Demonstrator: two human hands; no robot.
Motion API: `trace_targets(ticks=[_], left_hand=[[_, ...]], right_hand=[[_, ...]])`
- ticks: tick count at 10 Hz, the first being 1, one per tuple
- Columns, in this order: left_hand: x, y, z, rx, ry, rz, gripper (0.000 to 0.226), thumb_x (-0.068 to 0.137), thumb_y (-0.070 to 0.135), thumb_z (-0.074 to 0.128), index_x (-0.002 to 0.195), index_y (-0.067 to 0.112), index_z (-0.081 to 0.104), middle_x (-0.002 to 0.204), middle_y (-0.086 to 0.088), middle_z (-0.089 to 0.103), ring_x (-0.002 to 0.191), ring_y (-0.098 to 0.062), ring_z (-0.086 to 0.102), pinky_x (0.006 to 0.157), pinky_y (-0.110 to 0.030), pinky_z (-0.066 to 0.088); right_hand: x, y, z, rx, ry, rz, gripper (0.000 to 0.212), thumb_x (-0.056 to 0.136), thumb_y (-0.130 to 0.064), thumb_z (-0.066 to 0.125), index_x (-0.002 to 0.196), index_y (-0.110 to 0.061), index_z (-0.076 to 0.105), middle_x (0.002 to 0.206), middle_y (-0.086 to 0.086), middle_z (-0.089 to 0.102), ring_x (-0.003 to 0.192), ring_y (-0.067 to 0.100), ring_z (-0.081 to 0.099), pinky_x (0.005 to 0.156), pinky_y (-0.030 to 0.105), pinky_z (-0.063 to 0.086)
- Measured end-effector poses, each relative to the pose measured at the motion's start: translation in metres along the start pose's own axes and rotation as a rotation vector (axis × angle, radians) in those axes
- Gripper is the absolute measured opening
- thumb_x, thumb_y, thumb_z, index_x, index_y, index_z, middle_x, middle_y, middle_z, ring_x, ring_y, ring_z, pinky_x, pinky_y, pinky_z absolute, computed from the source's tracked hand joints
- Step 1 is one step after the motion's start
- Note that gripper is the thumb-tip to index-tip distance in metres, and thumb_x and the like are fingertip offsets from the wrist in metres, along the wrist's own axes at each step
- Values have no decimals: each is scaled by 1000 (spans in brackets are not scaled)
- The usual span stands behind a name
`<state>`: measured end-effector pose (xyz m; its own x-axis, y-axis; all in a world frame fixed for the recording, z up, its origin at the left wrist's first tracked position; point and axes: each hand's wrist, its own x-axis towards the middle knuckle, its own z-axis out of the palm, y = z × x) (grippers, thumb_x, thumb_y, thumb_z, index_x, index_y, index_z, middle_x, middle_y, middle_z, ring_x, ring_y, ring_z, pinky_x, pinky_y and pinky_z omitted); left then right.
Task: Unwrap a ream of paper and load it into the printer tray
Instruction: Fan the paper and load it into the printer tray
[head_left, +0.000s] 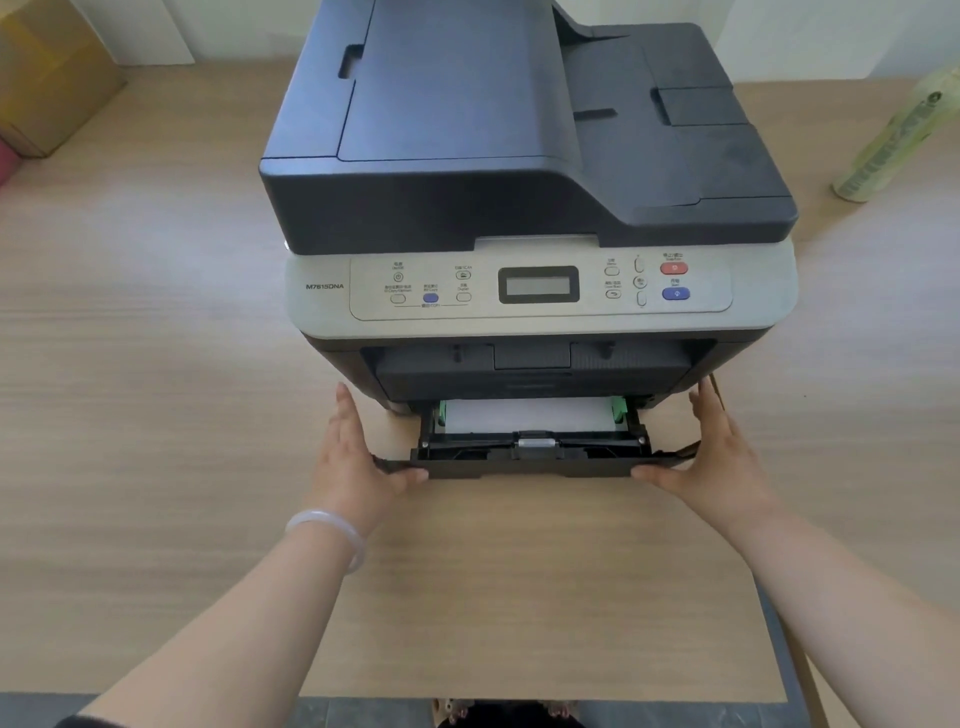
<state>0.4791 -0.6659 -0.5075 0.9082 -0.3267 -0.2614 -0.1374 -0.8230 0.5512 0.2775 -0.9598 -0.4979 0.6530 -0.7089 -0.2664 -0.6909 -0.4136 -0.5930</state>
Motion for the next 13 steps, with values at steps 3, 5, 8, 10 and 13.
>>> trace_targets(ticks=[3, 5, 8, 10, 13], left_hand=[[22, 9, 16, -366, 155, 14, 101, 56, 15, 89, 135, 31, 28, 136, 9, 41, 129, -11, 42, 98, -27, 37], [25, 10, 23, -428, 176, -6, 112, 47, 22, 93, 138, 30, 27, 139, 3, 43, 131, -11, 42, 109, -39, 40], [35, 25, 38, -580, 290, -94, 101, 53, 21, 91, 128, 36, 25, 122, 11, 38, 117, -15, 49, 104, -41, 44], [37, 21, 44, -584, 297, -91, 102, 54, 24, 89, 130, 39, 23, 125, 13, 35, 122, -17, 48, 106, -43, 43], [-40, 47, 27, -471, 20, -61, 101, 77, 31, 73, 148, 44, 2, 155, 7, 23, 142, -14, 29, 116, -37, 28]], right_hand=[[22, -6, 16, 252, 169, -36, 96, 57, -16, 90, 136, -20, 35, 127, -9, 46, 124, 15, 49, 97, 30, 42], [26, 0, 18, 297, 157, -19, 104, 55, -17, 91, 139, -21, 30, 135, -10, 47, 127, 10, 47, 105, 36, 41], [35, -16, 28, 453, 274, 121, 87, 60, -21, 89, 129, -21, 36, 132, -1, 52, 117, 15, 54, 95, 37, 48], [31, -22, 28, 498, 261, 127, 88, 64, -19, 87, 134, -21, 34, 135, 0, 50, 121, 18, 51, 97, 34, 45], [-45, -50, 42, 320, -65, 129, 90, 78, -42, 72, 149, -32, 18, 155, 1, 28, 138, 23, 36, 108, 41, 38]])
